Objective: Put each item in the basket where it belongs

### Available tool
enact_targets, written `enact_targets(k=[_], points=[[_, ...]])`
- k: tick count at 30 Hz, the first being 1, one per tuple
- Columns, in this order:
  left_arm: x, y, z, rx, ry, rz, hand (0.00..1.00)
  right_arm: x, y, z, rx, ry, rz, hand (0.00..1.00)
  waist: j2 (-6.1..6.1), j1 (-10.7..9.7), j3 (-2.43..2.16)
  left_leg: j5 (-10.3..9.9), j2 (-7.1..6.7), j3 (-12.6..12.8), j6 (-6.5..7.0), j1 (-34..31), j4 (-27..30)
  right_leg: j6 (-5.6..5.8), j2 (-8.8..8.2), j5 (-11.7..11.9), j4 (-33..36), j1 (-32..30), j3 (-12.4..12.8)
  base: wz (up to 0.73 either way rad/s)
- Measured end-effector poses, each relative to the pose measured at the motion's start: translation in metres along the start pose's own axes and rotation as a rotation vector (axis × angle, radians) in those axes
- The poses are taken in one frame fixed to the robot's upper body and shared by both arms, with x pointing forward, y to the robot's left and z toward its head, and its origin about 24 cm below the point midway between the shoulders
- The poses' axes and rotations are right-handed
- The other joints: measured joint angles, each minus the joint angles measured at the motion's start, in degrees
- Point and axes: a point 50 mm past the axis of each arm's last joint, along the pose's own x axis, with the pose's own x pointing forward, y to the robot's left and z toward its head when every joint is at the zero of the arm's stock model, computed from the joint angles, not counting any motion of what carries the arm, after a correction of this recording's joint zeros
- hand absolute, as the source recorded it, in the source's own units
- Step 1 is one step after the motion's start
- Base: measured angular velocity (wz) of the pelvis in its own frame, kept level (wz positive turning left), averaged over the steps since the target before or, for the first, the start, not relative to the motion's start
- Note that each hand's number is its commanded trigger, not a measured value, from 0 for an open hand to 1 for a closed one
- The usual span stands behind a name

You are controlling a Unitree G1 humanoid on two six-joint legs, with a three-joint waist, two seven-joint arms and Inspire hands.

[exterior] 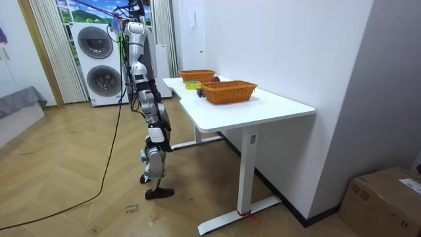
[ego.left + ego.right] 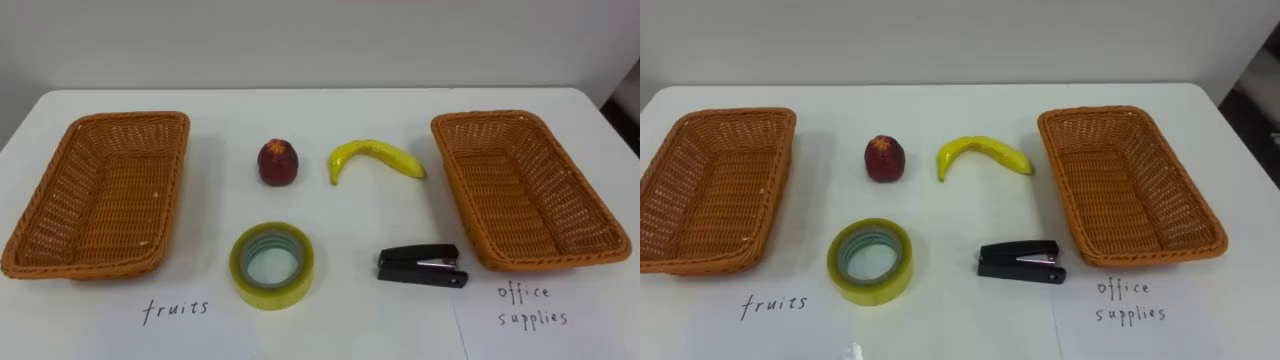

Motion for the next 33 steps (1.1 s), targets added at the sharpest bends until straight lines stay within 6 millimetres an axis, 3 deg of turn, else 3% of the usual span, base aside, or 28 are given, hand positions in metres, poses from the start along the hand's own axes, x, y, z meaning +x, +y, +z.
enact_targets(k=[14, 24, 33], points=[[0.0005, -0.0014, 0.0043, 0.012, 0.000, -0.005, 0.00, 0.0001, 0.0004, -0.0005, -0.022, 0.006, -0.001, 0.00, 0.06, 0.0, 0.03, 0.0, 0.00, -0.1, -0.04, 0.2, 0.0, -0.01, 0.02, 0.0, 0.0, 0.2, 0.0, 0.00], [-0.0001, 0.0013, -0.0035, 0.013, 0.021, 0.001, 0.00, 0.0003, 0.0012, -0.0007, -0.027, 0.008, 0.002, 0.00, 0.04, 0.1, 0.06, -0.1, 0.05, -0.1, -0.10, 0.2, 0.0, -0.03, 0.05, -0.2, 0.0, -0.1, 0.0, 0.00], [0.0004, -0.0008, 0.0043, 0.011, 0.003, 0.014, 0.00, -0.0004, -0.0008, -0.0086, 0.057, 0.018, -0.016, 0.00, 0.17, -0.4, 0.03, -0.1, 0.05, 0.0, -0.10, 0.3, 0.0, -0.03, 0.05, -0.2, 0.0, 0.0, 0.0, 0.00]])
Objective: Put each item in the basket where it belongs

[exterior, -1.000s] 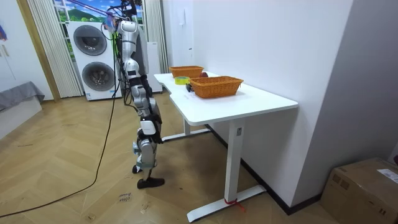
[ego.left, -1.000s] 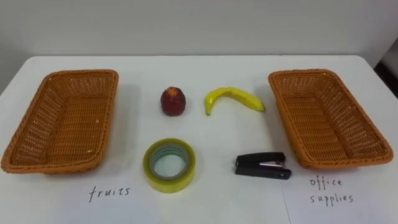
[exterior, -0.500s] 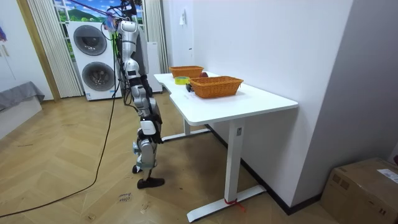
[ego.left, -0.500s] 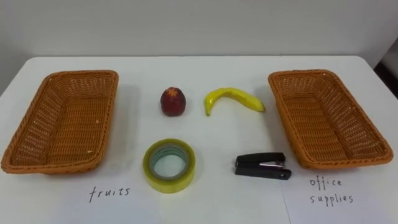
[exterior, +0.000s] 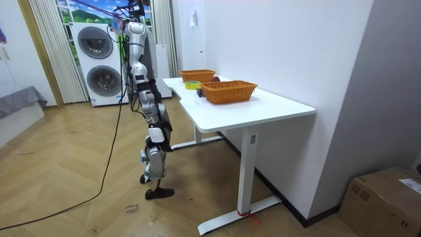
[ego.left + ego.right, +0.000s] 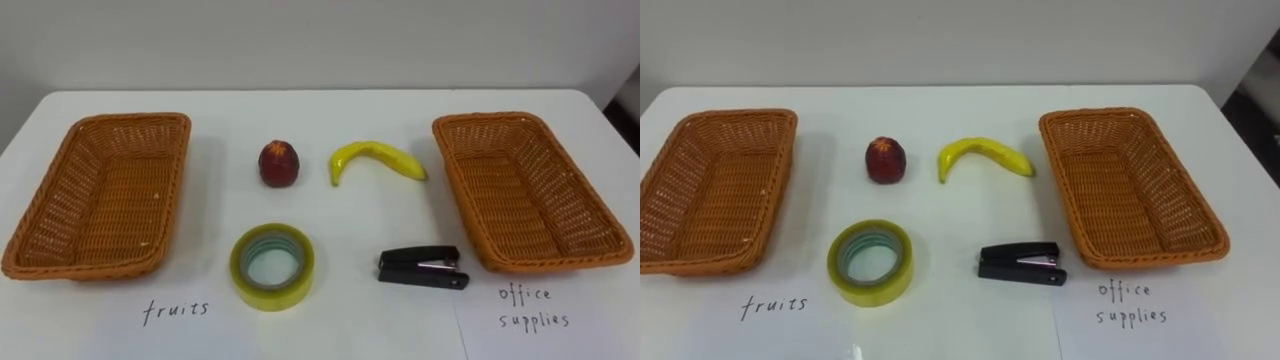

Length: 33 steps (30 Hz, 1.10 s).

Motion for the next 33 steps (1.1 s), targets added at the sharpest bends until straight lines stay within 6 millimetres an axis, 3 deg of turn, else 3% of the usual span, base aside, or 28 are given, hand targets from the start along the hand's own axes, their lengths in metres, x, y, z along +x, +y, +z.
enact_targets(k=[11, 18, 24, 29, 33], points=[[0.001, 0.008, -0.003, -0.046, 0.018, 0.034, 0.00, -0.005, -0.024, -0.013, 0.315, 0.020, -0.136, 0.00, -0.23, -2.4, -0.03, 0.0, 0.07, 0.4, -0.01, 0.6, -0.1, -0.09, 0.03, 0.0, 0.6, 0.2, 0.2, -0.01], [0.001, 0.024, -0.002, -0.127, 0.015, 0.080, 0.00, -0.010, -0.039, 0.004, 0.570, -0.070, -0.239, 0.00, -1.55, -4.4, -0.16, 0.0, 0.00, 0.6, -0.01, 0.8, 0.0, -0.18, -0.05, -0.4, 1.2, -0.2, 0.9, -0.03], [0.000, 0.029, 0.001, -0.138, -0.025, 0.091, 0.00, -0.019, -0.044, 0.050, 0.629, -0.237, -0.305, 0.00, -2.15, -5.4, -0.24, 0.0, -0.06, 1.2, 0.01, 0.6, 0.0, -0.12, 0.06, -0.4, 1.4, -0.9, 1.8, -0.06], [-0.001, 0.031, 0.002, -0.140, -0.040, 0.096, 0.00, -0.046, -0.053, 0.104, 0.725, -0.445, -0.372, 0.00, -2.94, -6.3, -0.22, 0.0, -0.06, 1.7, 0.00, 0.7, -0.2, -0.13, 0.20, -0.4, 2.1, -1.2, 2.3, -0.05], [-0.001, 0.032, 0.005, -0.137, -0.055, 0.099, 0.00, -0.071, -0.059, 0.136, 0.761, -0.612, -0.448, 0.00, -3.37, -6.4, -0.31, 0.0, -0.07, 2.1, 0.01, 0.3, -0.2, -0.14, 0.28, -0.4, 2.3, -1.9, 2.9, -0.07]])
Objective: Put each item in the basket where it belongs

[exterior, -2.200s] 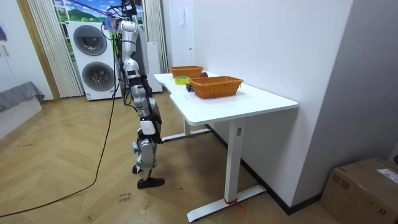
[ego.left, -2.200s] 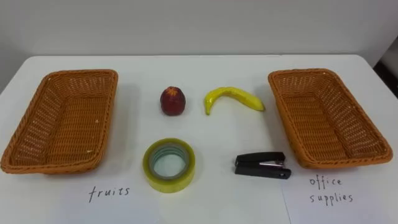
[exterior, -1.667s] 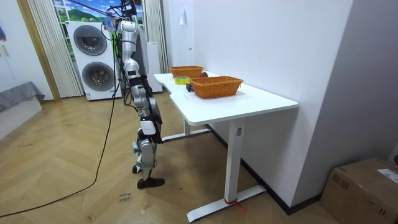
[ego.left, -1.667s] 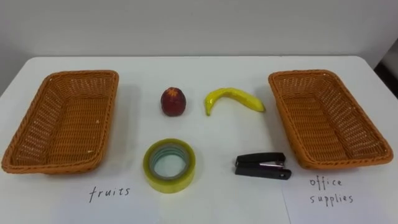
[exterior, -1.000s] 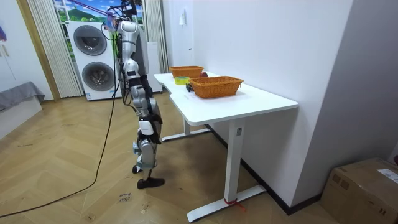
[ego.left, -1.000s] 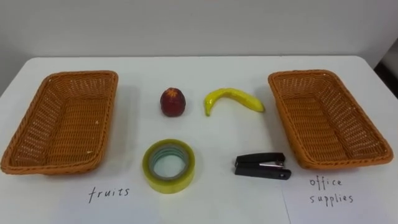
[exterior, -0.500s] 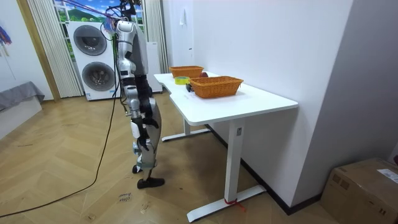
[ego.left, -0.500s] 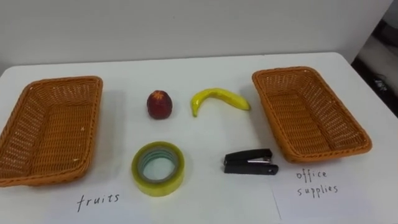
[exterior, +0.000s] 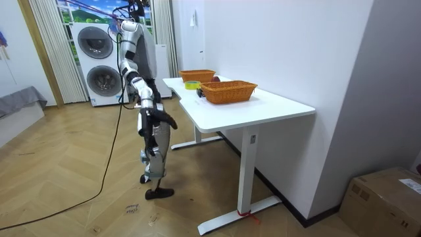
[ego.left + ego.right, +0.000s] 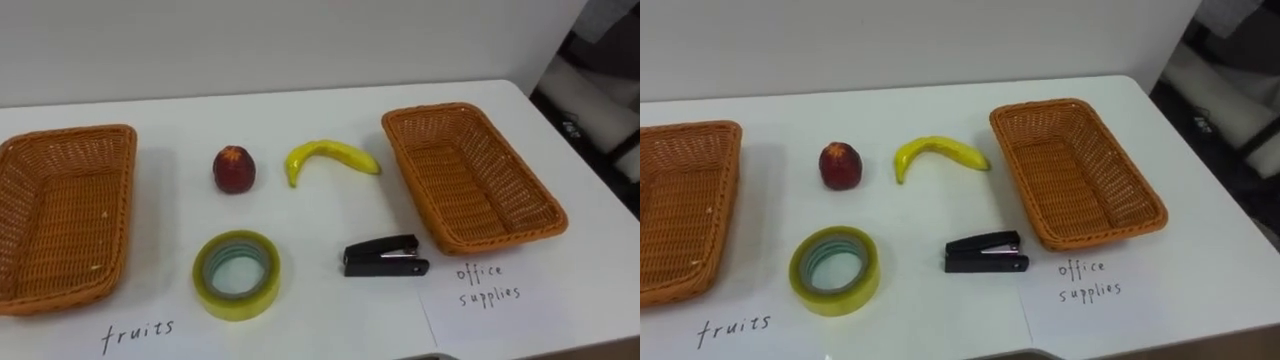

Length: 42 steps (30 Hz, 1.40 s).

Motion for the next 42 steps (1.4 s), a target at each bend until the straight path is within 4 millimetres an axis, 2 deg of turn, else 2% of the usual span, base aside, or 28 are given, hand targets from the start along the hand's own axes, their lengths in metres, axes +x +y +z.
enact_targets(k=[5, 9, 11, 12, 13, 16, 17, 24, 29, 34, 39, 42], points=[[0.000, 0.001, 0.001, 0.000, -0.012, 0.003, 0.00, -0.021, 0.017, 0.043, 0.010, -0.242, -0.014, 0.00, -0.09, -0.3, -0.02, 0.0, 0.02, 0.1, 0.04, -2.0, 0.2, 0.03, 0.02, 0.1, 0.0, -2.2, 0.4, -0.04], [-0.001, 0.003, 0.002, 0.002, -0.034, 0.005, 0.00, -0.032, 0.021, 0.063, 0.017, -0.378, -0.064, 0.00, 0.09, -0.2, 0.01, 0.0, 0.00, 0.0, 0.04, -1.8, 0.0, 0.03, 0.13, 0.1, 0.2, -1.9, 0.4, 0.00], [-0.001, 0.002, 0.003, 0.013, -0.042, 0.001, 0.00, -0.044, 0.029, 0.077, 0.023, -0.472, -0.056, 0.00, 0.32, -0.1, -0.02, 0.0, -0.02, 0.1, 0.03, -1.8, 0.0, 0.02, 0.11, 0.1, 0.8, -2.0, -0.1, 0.00], [-0.001, 0.002, 0.003, 0.014, -0.044, 0.000, 0.00, -0.048, 0.031, 0.081, 0.027, -0.499, -0.050, 0.00, 0.70, -0.2, 0.22, 0.0, -0.06, 0.1, 0.03, -1.8, 0.0, 0.02, 0.10, 0.1, 0.8, -2.0, -0.1, 0.00], [-0.001, 0.002, 0.004, 0.014, -0.051, -0.002, 0.00, -0.054, 0.035, 0.088, 0.027, -0.556, -0.039, 0.00, 0.71, -0.1, 0.21, 0.0, -0.09, 0.2, 0.03, -1.8, 0.0, 0.02, 0.11, 0.1, 0.8, -1.9, -0.1, 0.00], [-0.001, 0.001, 0.006, 0.023, -0.061, -0.003, 0.00, -0.068, 0.041, 0.099, 0.016, -0.672, -0.027, 0.00, 0.71, 0.5, 0.28, 0.0, 0.00, 0.2, 0.03, -1.8, -0.1, -0.02, 0.09, 0.1, 0.9, -2.3, 0.0, -0.02], [-0.001, 0.000, 0.005, 0.023, -0.059, -0.004, 0.00, -0.075, 0.045, 0.105, 0.029, -0.709, -0.008, 0.00, 0.47, 0.6, 0.11, 0.0, -0.02, 0.2, 0.03, -1.9, -0.1, -0.04, 0.07, 0.0, 1.1, -2.8, 0.3, -0.05], [0.000, 0.000, -0.004, 0.040, -0.025, -0.001, 0.00, -0.110, 0.062, 0.128, 0.066, -0.914, 0.062, 0.00, -0.10, 1.4, 0.05, 0.1, -0.30, 0.1, 0.05, -2.0, 0.0, -0.05, 0.10, 0.0, 1.2, -2.8, 0.3, -0.01], [0.000, 0.002, -0.009, 0.044, -0.012, 0.007, 0.00, -0.140, 0.076, 0.148, 0.099, -1.077, 0.142, 0.00, -0.66, 2.2, 0.23, 0.1, -0.34, -0.1, 0.08, -2.4, 0.1, -0.03, 0.03, 0.0, 0.8, -2.6, 0.1, 0.02], [0.000, -0.002, -0.010, 0.067, -0.007, -0.006, 0.00, -0.161, 0.095, 0.151, 0.073, -1.160, 0.277, 0.00, -0.92, 3.5, 0.43, 0.1, -0.20, -0.1, 0.08, -2.3, 0.2, -0.05, 0.03, 0.0, 1.0, -2.5, 0.0, 0.01], [0.000, -0.003, -0.010, 0.133, -0.013, -0.009, 0.00, -0.184, 0.108, 0.147, -0.017, -1.292, 0.381, 0.00, -0.30, 4.9, 0.61, 0.1, 0.10, -0.2, 0.07, -2.5, 0.1, -0.05, -0.04, 0.0, 1.3, -2.8, -0.5, 0.01], [0.000, -0.002, -0.011, 0.152, -0.009, -0.007, 0.00, -0.199, 0.118, 0.149, -0.013, -1.355, 0.435, 0.00, -0.28, 5.2, 0.51, 0.1, 0.00, -0.6, 0.07, -2.4, 0.2, -0.05, -0.15, 0.0, 1.6, -2.7, -1.3, 0.07]])
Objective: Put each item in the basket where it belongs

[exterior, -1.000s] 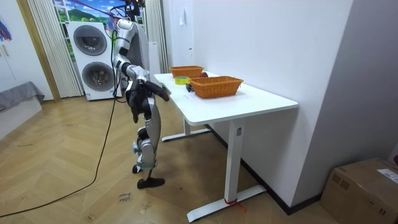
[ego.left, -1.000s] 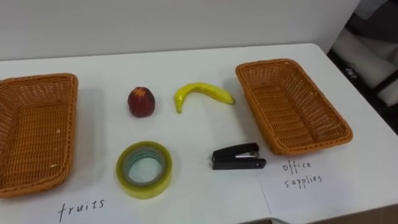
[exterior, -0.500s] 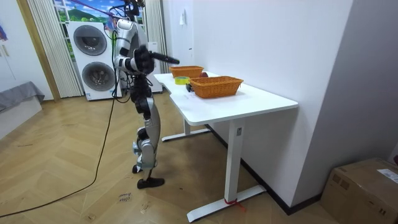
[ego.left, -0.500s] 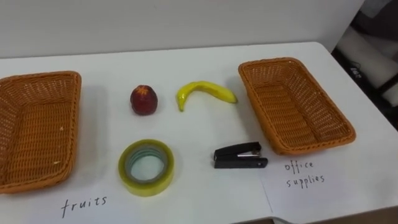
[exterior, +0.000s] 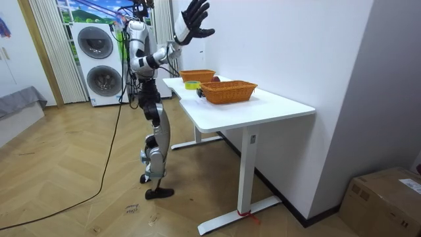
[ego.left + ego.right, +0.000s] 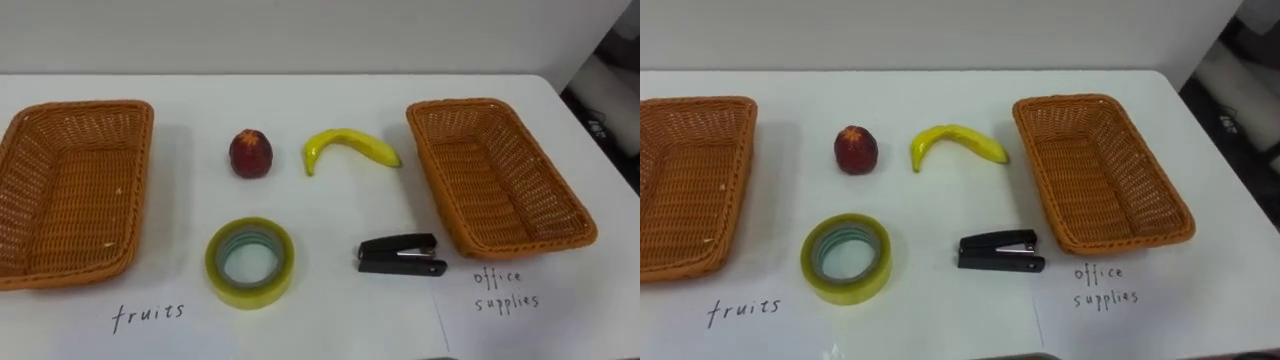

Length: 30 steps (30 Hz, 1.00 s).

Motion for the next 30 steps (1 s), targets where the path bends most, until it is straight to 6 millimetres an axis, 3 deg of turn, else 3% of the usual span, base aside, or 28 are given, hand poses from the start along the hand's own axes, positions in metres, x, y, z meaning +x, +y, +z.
enact_targets(k=[4, 7, 14, 23, 30], points=[[0.000, 0.000, -0.002, 0.004, 0.011, 0.000, 0.00, 0.006, 0.014, 0.013, 0.020, -0.068, 0.042, 0.00, -0.50, 0.0, -0.01, 0.0, -0.02, -1.1, -0.02, 0.1, 0.3, 0.00, -0.17, 0.0, 0.0, 0.6, -1.4, 0.11], [0.000, 0.001, -0.004, 0.009, 0.024, 0.001, 0.00, 0.001, 0.026, 0.019, 0.005, -0.111, 0.122, 0.00, -1.00, 0.7, 0.16, 0.0, 0.03, -1.2, -0.06, 0.1, 0.6, 0.00, -0.12, 0.0, -0.1, 0.9, -1.5, 0.03], [0.002, -0.004, 0.007, 0.027, -0.009, -0.028, 0.00, -0.008, 0.052, 0.038, -0.001, -0.221, 0.322, 0.00, -1.22, 2.0, 0.07, 0.0, 0.09, -1.6, -0.02, -0.6, 1.4, -0.18, -0.34, 0.3, -0.6, 1.0, -1.7, 0.02], [0.002, -0.004, 0.013, 0.050, -0.032, -0.047, 0.00, -0.019, 0.066, 0.039, 0.005, -0.225, 0.459, 0.00, -0.57, 2.9, 0.10, 0.0, 0.26, -1.8, -0.10, -0.2, 1.7, -0.37, -0.12, 0.6, -0.9, 1.7, -2.3, 0.01], [0.002, -0.005, 0.010, 0.062, -0.021, -0.052, 0.00, -0.031, 0.077, 0.040, 0.013, -0.222, 0.584, 0.00, -0.53, 3.3, -0.13, 0.0, 0.23, -1.8, -0.08, -0.1, 1.4, -0.36, -0.21, 0.6, -0.8, 1.9, -2.2, 0.00]])
